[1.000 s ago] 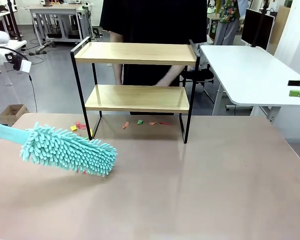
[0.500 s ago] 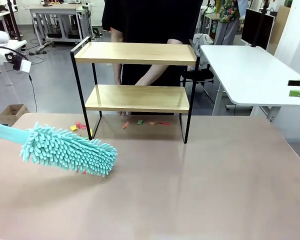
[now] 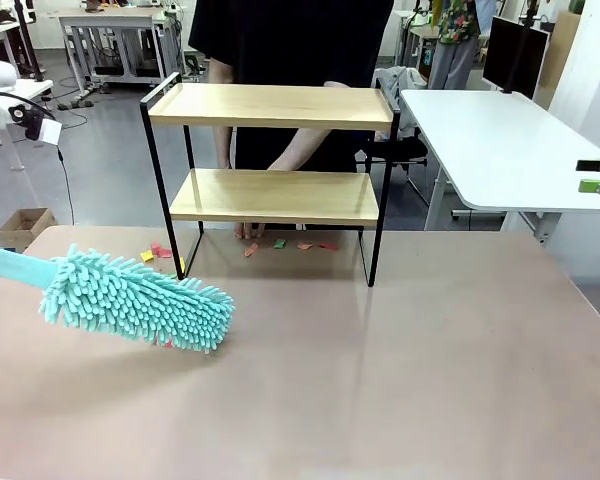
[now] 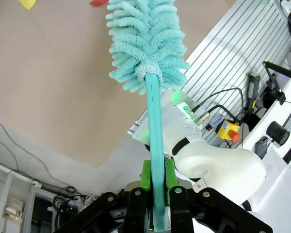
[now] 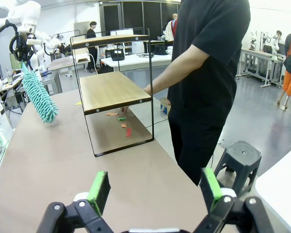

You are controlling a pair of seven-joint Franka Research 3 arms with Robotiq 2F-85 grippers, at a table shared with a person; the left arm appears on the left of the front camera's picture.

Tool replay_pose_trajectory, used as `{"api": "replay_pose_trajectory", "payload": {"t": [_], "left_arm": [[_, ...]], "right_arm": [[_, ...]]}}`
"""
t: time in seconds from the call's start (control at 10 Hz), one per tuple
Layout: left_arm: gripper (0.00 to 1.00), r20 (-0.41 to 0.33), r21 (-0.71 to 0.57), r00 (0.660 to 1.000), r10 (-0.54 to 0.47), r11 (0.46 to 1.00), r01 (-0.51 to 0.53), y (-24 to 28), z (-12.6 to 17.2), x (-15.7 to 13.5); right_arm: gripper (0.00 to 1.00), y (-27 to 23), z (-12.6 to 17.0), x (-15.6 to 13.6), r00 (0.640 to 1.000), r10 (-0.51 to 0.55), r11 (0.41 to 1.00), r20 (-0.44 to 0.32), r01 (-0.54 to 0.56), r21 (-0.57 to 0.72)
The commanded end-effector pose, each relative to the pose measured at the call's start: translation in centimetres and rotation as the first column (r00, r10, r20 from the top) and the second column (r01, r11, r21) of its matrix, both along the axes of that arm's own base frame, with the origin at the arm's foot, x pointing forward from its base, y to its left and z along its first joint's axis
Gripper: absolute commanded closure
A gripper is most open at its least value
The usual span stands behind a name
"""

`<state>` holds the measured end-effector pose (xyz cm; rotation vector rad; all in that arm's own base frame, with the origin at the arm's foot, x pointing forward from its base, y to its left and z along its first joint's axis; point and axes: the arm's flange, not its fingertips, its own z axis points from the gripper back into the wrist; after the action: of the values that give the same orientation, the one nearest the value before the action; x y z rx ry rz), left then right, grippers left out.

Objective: Clean the shelf.
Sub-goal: Clean the specific section of the Shelf indicated by the human with the Duster.

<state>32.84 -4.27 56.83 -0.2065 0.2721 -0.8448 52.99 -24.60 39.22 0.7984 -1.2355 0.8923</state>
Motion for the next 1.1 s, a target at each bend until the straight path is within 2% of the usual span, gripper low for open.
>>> {"api": "replay_pose_trajectory", "payload": {"t": [0.0, 0.6, 1.0], "left_arm": [[0.87, 0.001, -0.023, 1.000, 0.016, 1.000, -0.016, -0.1, 0.3, -0.1], [0.87, 0.000, 0.000, 1.000, 0.000, 1.000, 0.000, 0.0, 0.0, 0.0], [0.87, -0.034, -0.170, 0.992, 0.122, 0.977, -0.126, -6.5, 0.5, 0.7]], "right_arm": [[0.00, 0.1, 0.3, 0.0, 1.000, 0.002, 1.000, 0.004, -0.002, -0.004], [0.00, 0.1, 0.3, 0.0, 1.000, 0.002, 1.000, 0.004, -0.002, -0.004], [0.00, 0.1, 0.3, 0.0, 1.000, 0.002, 1.000, 0.004, -0.002, -0.004]]}}
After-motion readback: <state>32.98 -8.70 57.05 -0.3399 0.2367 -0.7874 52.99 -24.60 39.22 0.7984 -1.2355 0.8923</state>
